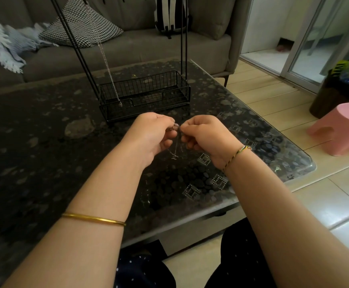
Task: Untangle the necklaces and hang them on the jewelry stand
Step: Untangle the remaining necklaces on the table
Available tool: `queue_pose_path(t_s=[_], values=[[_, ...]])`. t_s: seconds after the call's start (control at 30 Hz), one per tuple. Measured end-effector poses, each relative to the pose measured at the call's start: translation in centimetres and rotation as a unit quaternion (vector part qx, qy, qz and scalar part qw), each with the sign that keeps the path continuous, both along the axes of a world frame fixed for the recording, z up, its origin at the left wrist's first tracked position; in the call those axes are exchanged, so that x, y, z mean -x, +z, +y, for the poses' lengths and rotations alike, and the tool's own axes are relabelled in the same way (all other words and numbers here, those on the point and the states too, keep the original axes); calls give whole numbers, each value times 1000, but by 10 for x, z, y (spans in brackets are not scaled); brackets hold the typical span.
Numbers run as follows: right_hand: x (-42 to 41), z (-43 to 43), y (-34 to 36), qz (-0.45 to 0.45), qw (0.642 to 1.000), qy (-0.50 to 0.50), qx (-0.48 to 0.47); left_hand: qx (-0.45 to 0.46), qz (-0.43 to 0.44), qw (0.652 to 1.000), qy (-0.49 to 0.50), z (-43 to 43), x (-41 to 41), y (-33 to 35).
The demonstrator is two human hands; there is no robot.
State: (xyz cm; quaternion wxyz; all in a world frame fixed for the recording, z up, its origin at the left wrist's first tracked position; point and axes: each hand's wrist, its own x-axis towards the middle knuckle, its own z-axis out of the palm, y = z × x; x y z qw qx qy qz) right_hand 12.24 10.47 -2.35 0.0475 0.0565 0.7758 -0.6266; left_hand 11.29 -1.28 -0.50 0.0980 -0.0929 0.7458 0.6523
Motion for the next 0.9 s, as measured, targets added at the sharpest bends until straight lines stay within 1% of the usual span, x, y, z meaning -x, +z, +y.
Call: queue_pose_path(t_s=[0.1, 0.3, 0.43, 0.53, 0.67, 0.8, 0.9], values=[[1, 0, -1, -6, 1000, -7, 5, -23, -18, 1000, 12, 0, 0, 1], [1, 1, -4, 1, 999, -30, -23, -15, -24, 999, 28, -2, 1, 2], [2, -2, -6, 20, 998, -42, -42, -9, -16, 999, 47, 2, 1, 0], [0, -2, -4, 21, 999, -27, -37, -8, -5, 998, 68, 3, 2, -1], [1, 3, -4, 35, 996, -43, -72, -28, 5, 994, 104, -2, 6, 0], [3, 6, -5, 27, 995, -77, -61, -3, 6, 998, 70, -7, 4, 1], [4, 5, -5, 34, 992, -112, -43, 45, 2, 999, 24, -6, 3, 0]])
